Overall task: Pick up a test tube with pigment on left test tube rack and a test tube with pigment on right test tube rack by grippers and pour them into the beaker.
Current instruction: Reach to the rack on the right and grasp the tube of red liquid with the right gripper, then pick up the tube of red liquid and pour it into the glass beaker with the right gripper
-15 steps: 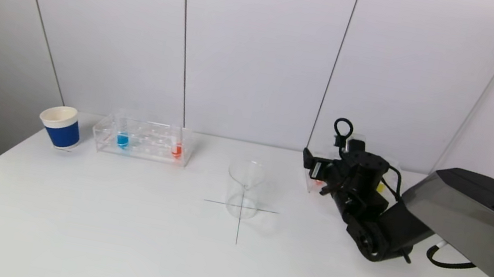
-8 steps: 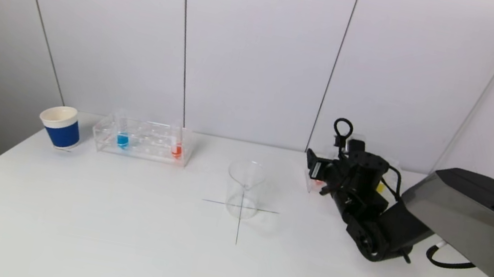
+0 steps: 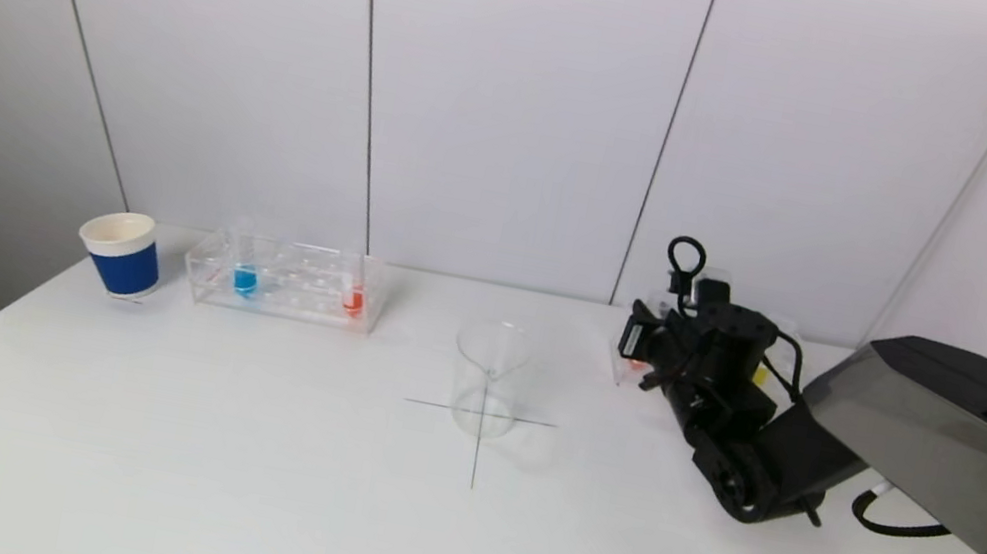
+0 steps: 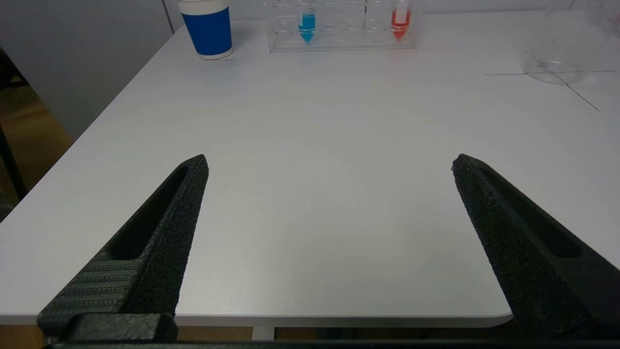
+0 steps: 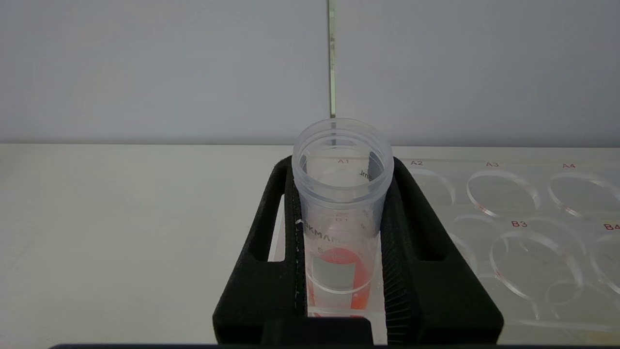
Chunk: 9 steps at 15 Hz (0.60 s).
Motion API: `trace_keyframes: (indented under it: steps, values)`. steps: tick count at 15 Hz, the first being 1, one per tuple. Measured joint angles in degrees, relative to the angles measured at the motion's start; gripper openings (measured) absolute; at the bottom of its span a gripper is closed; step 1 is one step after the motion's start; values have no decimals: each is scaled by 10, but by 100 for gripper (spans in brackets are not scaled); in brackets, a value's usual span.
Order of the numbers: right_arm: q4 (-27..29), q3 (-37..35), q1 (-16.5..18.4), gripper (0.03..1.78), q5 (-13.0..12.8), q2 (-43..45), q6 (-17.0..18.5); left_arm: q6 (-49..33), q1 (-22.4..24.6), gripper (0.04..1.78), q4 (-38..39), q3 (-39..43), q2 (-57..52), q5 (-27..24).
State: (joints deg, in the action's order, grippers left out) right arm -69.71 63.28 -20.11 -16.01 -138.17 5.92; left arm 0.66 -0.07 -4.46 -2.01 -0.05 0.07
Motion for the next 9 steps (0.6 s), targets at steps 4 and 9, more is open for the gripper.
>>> trace_keyframes:
  steps: [4, 9]
  values:
    - [0, 0, 0, 49, 0, 0, 0, 0, 0, 176, 0, 0, 0, 0]
    - [0, 0, 0, 49, 0, 1, 0, 0, 0, 176, 0, 0, 0, 0]
